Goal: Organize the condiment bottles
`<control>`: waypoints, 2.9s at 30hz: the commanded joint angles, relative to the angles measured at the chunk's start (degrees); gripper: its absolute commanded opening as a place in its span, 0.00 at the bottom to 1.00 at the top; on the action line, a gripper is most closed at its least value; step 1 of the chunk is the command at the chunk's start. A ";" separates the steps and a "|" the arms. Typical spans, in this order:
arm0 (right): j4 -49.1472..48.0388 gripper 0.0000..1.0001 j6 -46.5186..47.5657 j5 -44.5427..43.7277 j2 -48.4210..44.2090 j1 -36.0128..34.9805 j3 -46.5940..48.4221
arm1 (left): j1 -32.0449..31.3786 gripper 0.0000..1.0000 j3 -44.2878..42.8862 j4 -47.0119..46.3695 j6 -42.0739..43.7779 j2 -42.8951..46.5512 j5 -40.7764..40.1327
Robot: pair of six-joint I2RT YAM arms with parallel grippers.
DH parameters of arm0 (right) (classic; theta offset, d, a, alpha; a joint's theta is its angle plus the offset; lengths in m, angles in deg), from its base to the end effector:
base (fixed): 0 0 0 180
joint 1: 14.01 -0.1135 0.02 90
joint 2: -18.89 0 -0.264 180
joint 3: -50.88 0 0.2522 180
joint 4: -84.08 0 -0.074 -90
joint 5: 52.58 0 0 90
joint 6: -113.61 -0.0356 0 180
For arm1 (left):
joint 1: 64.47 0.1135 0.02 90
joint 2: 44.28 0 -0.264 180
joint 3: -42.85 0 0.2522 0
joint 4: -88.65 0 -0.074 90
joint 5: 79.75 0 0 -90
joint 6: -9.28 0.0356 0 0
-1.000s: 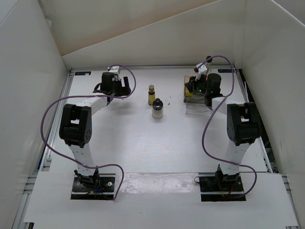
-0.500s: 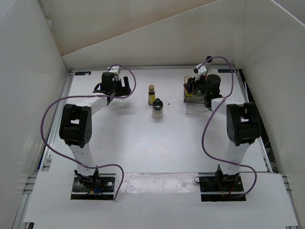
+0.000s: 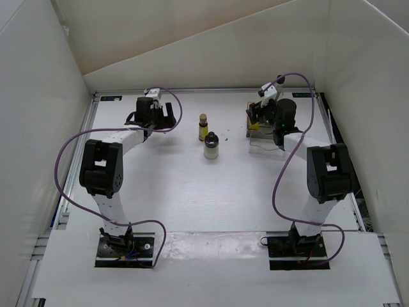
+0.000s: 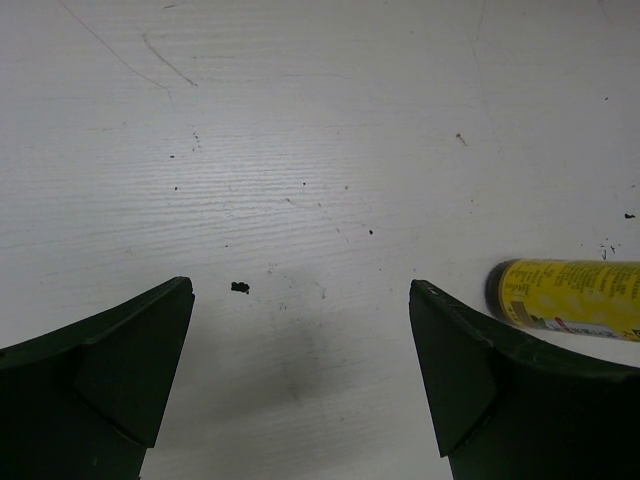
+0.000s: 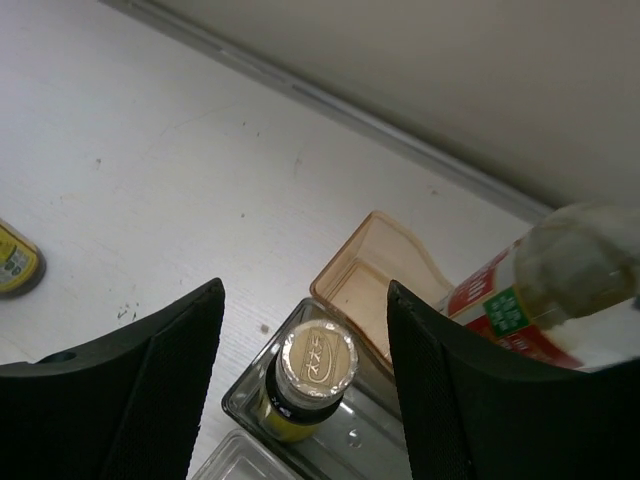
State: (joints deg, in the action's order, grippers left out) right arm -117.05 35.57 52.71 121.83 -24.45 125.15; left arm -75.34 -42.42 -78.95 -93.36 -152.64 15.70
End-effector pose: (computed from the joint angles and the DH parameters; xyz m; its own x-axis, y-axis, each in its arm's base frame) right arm 0.3993 0.0831 0.2356 -0.0367 -0.2100 -0.9770 -0.4493 0.8768 -0.1716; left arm 0.4160 -0.0833 0.2016 -0.6140 -0.1039 -0.7824 0.1325 0.9637 -0.2320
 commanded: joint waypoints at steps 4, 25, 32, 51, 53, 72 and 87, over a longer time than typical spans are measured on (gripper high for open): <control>-3.25 0.69 2.97 -1.84 -8.00 -0.11 0.57 | 0.15 1.00 2.24 -1.71 -0.80 4.73 1.05; -2.29 0.69 -16.19 21.54 2.09 -13.64 12.96 | 1.82 1.00 6.55 -2.50 -0.80 9.74 0.61; 4.48 0.69 -10.49 19.34 7.01 -17.68 17.17 | 2.44 1.00 6.73 -2.85 -0.89 9.39 0.79; 17.84 0.69 -0.89 14.07 14.04 -21.64 27.90 | 4.28 1.00 7.52 -3.99 -1.68 8.69 2.02; 17.84 0.69 -0.80 13.80 14.57 -21.47 28.69 | 4.28 1.00 7.52 -3.91 -1.77 8.51 2.19; 15.91 0.69 -6.34 11.87 19.58 -19.53 32.83 | 5.25 1.00 6.47 -3.73 -1.94 6.93 2.98; 14.51 0.06 -10.30 13.10 19.50 -18.83 32.04 | 5.25 1.00 6.02 -3.12 -1.68 6.93 3.16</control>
State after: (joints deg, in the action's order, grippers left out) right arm -100.07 26.57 64.99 141.89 -43.49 156.10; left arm -70.40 -35.09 -81.90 -94.96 -146.95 17.82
